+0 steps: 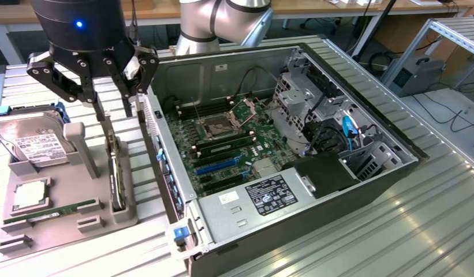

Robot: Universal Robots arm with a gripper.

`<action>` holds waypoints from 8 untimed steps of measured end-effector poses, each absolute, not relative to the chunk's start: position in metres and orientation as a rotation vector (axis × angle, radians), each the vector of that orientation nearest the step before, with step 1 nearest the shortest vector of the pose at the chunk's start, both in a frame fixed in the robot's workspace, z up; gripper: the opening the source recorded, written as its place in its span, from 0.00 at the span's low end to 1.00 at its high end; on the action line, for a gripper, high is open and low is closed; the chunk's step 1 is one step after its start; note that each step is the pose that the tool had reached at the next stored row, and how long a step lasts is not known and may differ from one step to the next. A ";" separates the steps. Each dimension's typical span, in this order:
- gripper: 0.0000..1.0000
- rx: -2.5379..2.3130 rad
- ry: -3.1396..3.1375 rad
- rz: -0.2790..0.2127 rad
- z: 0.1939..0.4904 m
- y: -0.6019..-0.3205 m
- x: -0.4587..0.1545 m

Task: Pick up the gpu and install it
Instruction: 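Pick up the gpu and move the gpu toward the slot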

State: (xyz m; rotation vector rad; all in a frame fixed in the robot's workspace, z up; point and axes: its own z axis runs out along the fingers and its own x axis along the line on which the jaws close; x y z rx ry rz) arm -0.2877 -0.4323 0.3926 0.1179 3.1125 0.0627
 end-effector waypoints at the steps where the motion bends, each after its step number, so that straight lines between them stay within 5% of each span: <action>1: 0.42 0.118 3.112 0.063 0.393 -0.432 -0.288; 8: 0.42 0.118 3.112 0.063 0.391 -0.432 -0.289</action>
